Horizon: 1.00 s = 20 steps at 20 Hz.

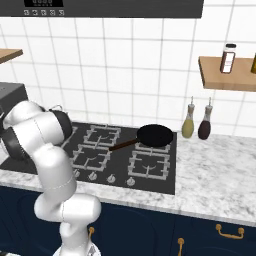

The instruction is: Pick the kettle from the counter and place it on a stove burner. Then turn the burner on.

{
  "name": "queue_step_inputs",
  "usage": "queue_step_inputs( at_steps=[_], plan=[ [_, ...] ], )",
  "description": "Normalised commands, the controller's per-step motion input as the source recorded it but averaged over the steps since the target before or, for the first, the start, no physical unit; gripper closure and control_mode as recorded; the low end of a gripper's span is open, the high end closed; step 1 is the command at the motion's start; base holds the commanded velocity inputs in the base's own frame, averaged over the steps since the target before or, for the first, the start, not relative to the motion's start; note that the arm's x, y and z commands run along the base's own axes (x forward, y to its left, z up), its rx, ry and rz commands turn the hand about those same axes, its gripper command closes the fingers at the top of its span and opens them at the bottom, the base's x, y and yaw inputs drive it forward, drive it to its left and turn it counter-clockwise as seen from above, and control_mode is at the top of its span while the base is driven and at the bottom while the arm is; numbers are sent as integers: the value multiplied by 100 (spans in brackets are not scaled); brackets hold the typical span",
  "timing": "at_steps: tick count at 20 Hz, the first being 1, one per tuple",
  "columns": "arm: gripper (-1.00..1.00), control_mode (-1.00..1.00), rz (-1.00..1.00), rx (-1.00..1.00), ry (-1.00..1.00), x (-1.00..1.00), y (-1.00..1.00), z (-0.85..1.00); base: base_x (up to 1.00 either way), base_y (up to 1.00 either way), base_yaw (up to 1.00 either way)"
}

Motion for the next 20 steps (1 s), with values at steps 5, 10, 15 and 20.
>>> queue_step_inputs(
  at_steps=[5, 10, 15, 20],
  plan=[
    [100, -100, -4, 5, 8, 15, 39, 20, 0, 0, 0],
    [100, -100, 0, 5, 7, 3, 46, 54, 0, 0, 0],
    [100, -100, 0, 0, 13, 12, 17, 15, 0, 0, 0],
    [100, -100, 0, 9, 1, 0, 9, -41, 0, 0, 0]
  ],
)
